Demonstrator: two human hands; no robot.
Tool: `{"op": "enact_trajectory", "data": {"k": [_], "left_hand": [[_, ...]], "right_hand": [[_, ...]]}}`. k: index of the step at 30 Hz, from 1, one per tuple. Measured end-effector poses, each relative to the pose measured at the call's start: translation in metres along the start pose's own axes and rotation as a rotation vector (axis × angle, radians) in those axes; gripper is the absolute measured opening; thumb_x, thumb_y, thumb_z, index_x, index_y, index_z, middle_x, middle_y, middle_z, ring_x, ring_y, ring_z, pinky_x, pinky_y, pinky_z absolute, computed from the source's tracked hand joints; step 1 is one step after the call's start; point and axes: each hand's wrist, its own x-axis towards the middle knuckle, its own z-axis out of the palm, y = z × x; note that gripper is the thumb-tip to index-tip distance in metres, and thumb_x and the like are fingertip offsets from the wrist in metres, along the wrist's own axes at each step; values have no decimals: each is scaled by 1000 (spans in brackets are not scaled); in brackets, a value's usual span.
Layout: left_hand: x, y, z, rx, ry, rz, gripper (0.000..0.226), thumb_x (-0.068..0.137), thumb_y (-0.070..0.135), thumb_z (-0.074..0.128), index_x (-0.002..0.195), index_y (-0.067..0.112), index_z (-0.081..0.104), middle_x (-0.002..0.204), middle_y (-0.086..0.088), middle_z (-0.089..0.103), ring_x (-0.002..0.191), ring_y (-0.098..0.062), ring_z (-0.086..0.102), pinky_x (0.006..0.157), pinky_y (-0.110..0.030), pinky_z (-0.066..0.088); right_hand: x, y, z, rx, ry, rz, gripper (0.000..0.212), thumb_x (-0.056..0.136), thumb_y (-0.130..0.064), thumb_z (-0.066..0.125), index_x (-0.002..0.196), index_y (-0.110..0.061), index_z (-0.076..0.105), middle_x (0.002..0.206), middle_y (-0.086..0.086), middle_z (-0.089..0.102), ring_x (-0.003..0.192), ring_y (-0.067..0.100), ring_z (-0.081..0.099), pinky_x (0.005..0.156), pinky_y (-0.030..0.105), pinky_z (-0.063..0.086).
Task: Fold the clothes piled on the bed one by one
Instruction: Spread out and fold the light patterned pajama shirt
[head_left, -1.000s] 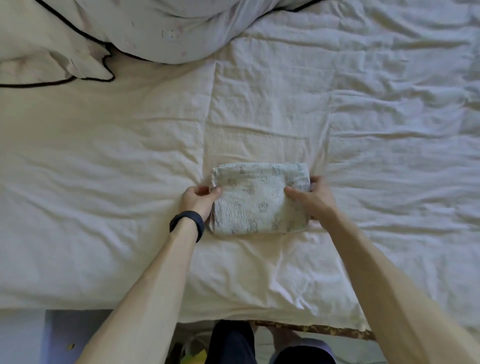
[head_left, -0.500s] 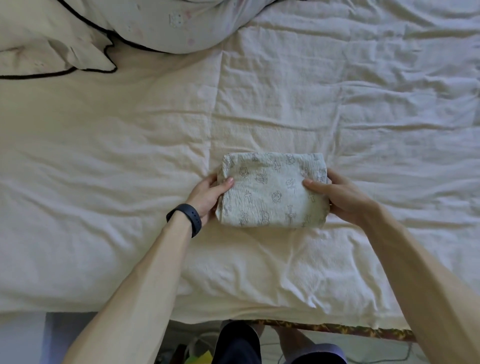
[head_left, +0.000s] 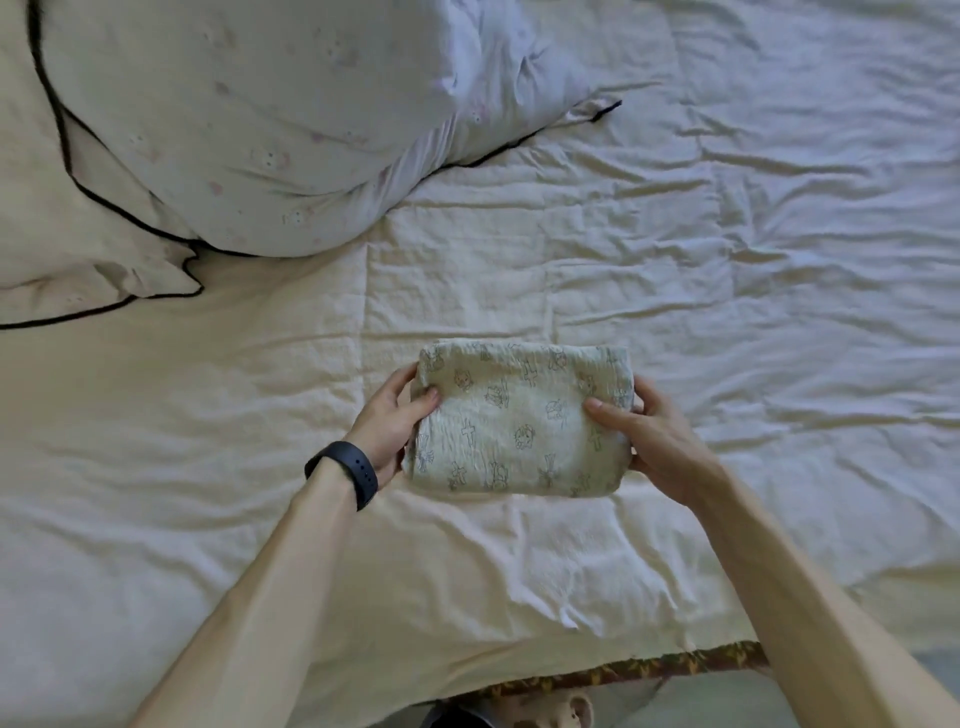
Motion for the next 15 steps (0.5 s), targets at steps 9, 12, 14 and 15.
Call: {"op": "enact_trajectory", "data": {"k": [9,12,14,15], "left_hand": [[-154,176,143,172,-255,321,41,88,23,73,126,33,61,104,-1,77,94,-30,68,89,-52,53],[-223,218,198,222,-347,417,50,73,32,79,120,35,61,96,5,78,85,-19,73,70,-41,60],[-263,236,234,252,-399,475,50,65,37,83,111,38,64,94,4,78,78,-17,75,56,-33,58],[-281,243,253,259,-421,500,49,63,39,84,109,38,65,94,3,78,77,-17,75,54,-31,57]], "right_hand": [[-214,-138,-85,113,235,-405,59,70,-33,87,125,-29,64,106,7,78,95,26,76,66,42,62],[-297,-162,-119,143,330,-531,64,68,-37,89,126,-27,61,107,6,78,95,26,76,68,43,63],[-348,-171,-141,159,396,-614,63,70,-37,89,126,-27,62,106,5,78,95,26,76,69,42,63],[-372,-175,-153,172,430,-652,62,71,-37,88,126,-27,62,106,5,78,95,25,76,68,42,63]]}}
